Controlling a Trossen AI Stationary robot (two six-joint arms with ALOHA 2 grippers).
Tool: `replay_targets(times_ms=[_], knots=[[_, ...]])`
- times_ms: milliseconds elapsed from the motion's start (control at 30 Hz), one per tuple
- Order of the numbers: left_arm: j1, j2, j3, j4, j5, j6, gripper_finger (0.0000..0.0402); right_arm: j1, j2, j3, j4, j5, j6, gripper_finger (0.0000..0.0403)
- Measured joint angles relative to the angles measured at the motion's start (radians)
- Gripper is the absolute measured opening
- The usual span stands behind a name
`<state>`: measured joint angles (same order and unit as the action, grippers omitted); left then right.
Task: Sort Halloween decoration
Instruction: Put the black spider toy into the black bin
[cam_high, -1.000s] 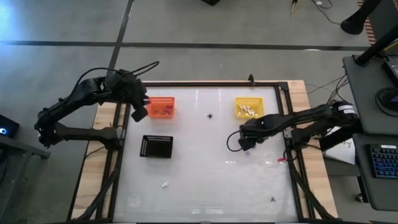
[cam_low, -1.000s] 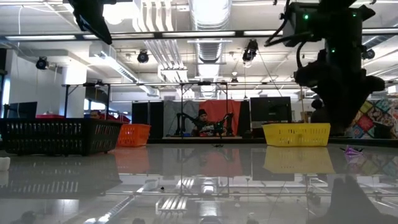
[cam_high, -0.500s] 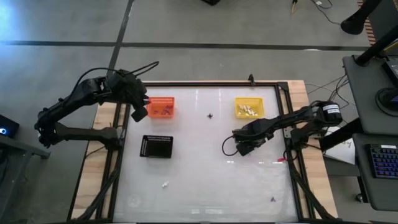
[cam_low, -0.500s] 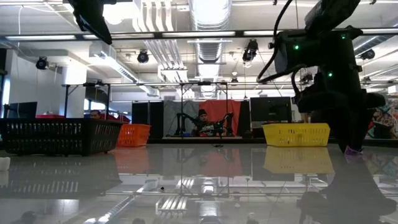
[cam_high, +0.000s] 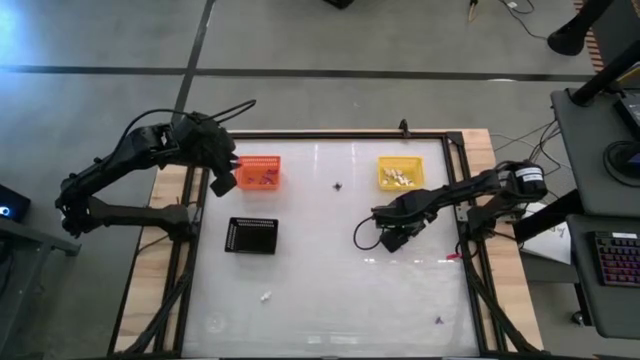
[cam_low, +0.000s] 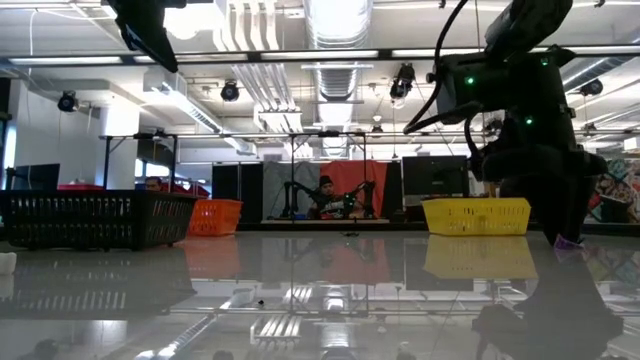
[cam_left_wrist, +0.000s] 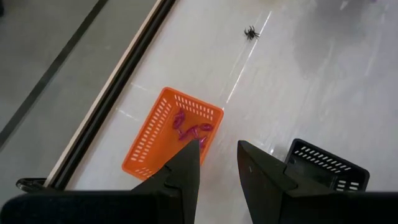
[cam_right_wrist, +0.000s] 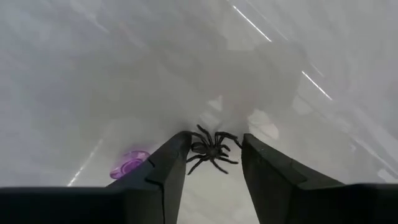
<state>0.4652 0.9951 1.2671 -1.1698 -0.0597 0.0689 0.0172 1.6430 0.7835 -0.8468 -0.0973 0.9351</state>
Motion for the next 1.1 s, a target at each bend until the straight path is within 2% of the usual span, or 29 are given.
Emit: replay_targets(times_ms=[100, 400, 733, 1100], knots=[[0.000, 0.000, 0.000, -0.004, 0.000, 0.000, 0.0091, -0.003, 0.011, 0.001, 0.005, -0.007, -0.005, 0.0126], [0.000, -0.006, 0.000, -0.009, 0.000, 0.000, 0.0091, -0.040, 0.011, -0.001, 0.016, -0.042, -0.056, 0.0018], [0.000, -0.006, 0.000, -0.009, 0.000, 0.000, 0.0091, -0.053, -0.017, -0.005, 0.010, -0.042, -0.065, 0.0009], [0.000, -0.006, 0.000, -0.007, 0.000, 0.000, 0.0091, -0.054, -0.312, -0.010, -0.021, 0.009, 0.054, 0.0008]])
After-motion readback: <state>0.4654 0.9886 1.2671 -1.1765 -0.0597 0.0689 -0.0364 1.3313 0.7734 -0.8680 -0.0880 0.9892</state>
